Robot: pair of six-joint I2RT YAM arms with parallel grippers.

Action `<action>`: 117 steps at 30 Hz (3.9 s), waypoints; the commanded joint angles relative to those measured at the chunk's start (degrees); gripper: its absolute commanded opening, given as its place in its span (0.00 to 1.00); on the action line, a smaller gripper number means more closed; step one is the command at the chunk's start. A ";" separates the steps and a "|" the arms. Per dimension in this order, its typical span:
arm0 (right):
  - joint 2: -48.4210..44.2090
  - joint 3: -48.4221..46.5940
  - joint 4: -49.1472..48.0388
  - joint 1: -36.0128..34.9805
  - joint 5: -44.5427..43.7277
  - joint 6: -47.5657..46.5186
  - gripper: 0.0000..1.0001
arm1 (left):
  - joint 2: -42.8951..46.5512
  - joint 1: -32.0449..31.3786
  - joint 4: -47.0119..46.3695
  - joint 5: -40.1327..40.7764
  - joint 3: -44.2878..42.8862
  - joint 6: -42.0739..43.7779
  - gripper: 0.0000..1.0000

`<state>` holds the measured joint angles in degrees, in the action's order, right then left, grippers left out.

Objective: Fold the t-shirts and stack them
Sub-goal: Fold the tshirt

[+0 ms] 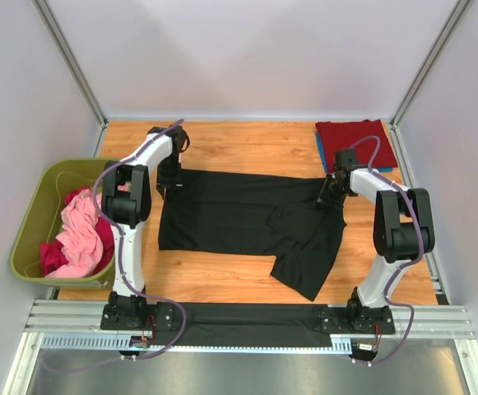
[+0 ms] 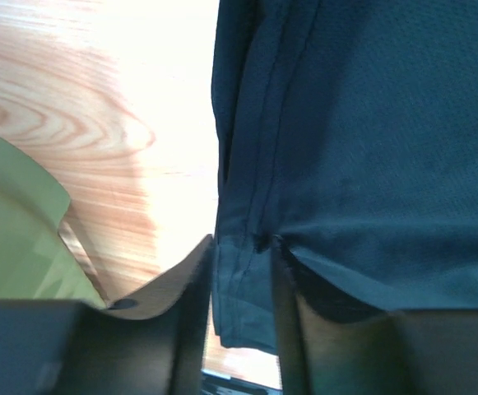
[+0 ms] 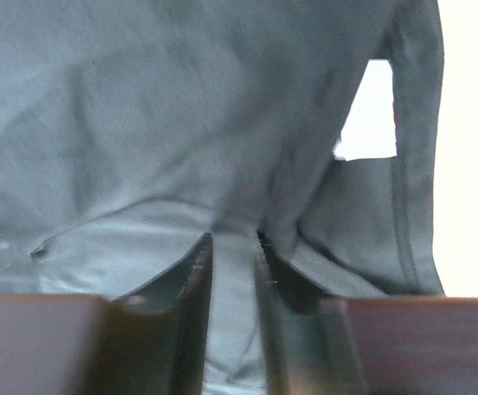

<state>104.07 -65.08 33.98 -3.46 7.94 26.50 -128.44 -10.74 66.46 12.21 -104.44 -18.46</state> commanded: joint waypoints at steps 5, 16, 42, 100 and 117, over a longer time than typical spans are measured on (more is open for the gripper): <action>-8.61 -4.27 15.92 -0.40 -3.90 7.24 0.38 | 10.83 -0.77 1.04 -2.36 0.63 -0.26 0.45; -30.92 8.81 37.99 -8.38 -8.82 25.16 0.44 | 31.14 -5.86 -8.44 -14.40 21.55 -2.46 0.47; -46.15 39.41 20.69 -43.64 -13.75 73.51 0.40 | 46.44 -7.45 -9.94 -24.51 40.19 -0.70 0.48; -42.82 16.57 29.49 -37.68 -23.77 60.27 0.00 | 42.13 -3.76 -5.89 -24.95 34.39 -54.30 0.41; -26.47 5.58 22.45 -24.05 -10.59 34.94 0.00 | 52.75 -6.66 8.52 -2.97 38.86 -72.66 0.43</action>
<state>76.69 -56.71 57.82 -27.62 -5.98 67.53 -78.78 -17.32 70.89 9.76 -73.38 -82.61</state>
